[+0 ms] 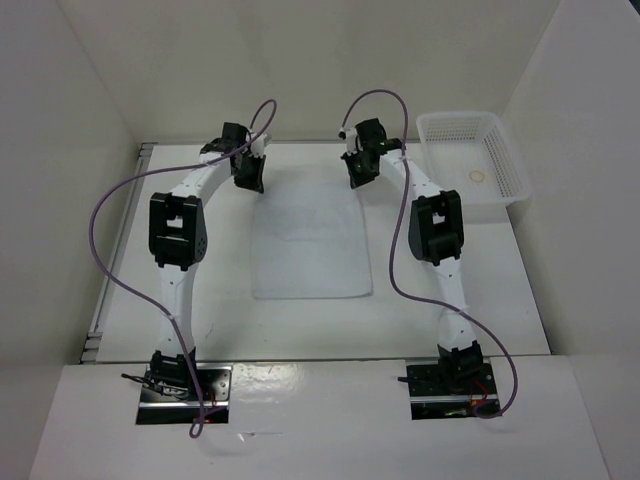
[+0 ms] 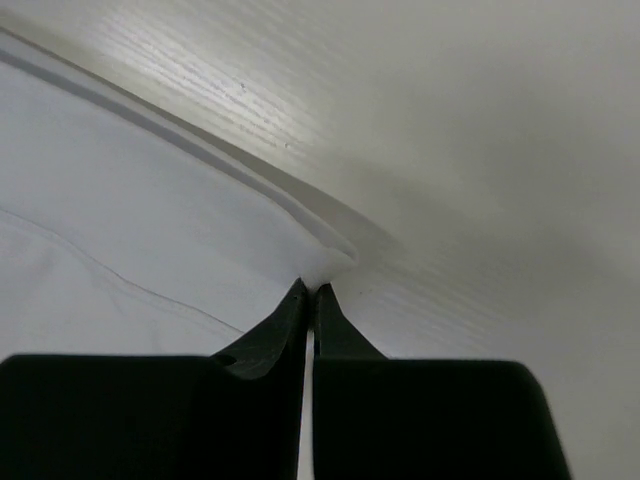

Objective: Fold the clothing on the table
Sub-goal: Fold the skirt

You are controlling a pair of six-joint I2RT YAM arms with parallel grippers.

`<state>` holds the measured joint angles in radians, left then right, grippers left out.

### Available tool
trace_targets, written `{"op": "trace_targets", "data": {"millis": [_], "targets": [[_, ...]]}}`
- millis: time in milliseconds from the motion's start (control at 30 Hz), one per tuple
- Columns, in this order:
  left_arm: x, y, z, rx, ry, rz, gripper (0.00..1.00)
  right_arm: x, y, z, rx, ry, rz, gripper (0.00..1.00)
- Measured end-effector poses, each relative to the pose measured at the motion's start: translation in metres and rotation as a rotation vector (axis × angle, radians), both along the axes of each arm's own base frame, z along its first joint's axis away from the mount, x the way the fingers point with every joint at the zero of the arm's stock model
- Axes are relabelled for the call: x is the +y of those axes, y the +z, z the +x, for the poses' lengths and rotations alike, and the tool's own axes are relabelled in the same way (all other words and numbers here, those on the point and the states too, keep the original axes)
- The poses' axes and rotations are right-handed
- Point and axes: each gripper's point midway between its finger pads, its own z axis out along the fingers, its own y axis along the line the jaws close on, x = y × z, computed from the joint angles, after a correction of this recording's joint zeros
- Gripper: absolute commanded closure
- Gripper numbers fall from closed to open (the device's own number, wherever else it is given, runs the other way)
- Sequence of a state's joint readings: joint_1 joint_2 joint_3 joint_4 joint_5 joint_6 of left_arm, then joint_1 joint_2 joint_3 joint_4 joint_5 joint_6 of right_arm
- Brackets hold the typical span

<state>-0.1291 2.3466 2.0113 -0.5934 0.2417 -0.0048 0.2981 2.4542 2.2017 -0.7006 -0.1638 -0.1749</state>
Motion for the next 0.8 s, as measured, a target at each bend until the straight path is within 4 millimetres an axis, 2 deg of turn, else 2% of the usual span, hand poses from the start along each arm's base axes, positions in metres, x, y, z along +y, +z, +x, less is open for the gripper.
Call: {"op": "trace_targets", "data": {"millis": [133,300,400,500,600,800], "targets": [[-0.002,0.016,0.015,-0.046,0.002,-0.008,1.00,-0.003,0.003,0.010,-0.027,-0.010,-0.022,1.00],[-0.004,0.032,0.024,-0.087,0.002,-0.014,1.00,-0.006,0.012,0.017,-0.057,-0.027,-0.048,1.00],[-0.007,0.034,0.023,-0.089,-0.003,-0.014,1.00,-0.005,0.018,0.020,-0.074,-0.030,-0.054,1.00],[-0.007,0.038,0.013,-0.083,-0.002,-0.004,1.00,-0.007,0.025,0.019,-0.083,-0.037,-0.058,1.00],[-0.006,0.053,0.001,-0.094,0.001,0.007,1.00,-0.008,0.043,0.013,-0.100,-0.038,-0.058,1.00],[-0.007,0.110,-0.014,-0.188,-0.003,0.003,1.00,-0.009,0.098,-0.014,-0.161,-0.030,-0.054,1.00]]}}
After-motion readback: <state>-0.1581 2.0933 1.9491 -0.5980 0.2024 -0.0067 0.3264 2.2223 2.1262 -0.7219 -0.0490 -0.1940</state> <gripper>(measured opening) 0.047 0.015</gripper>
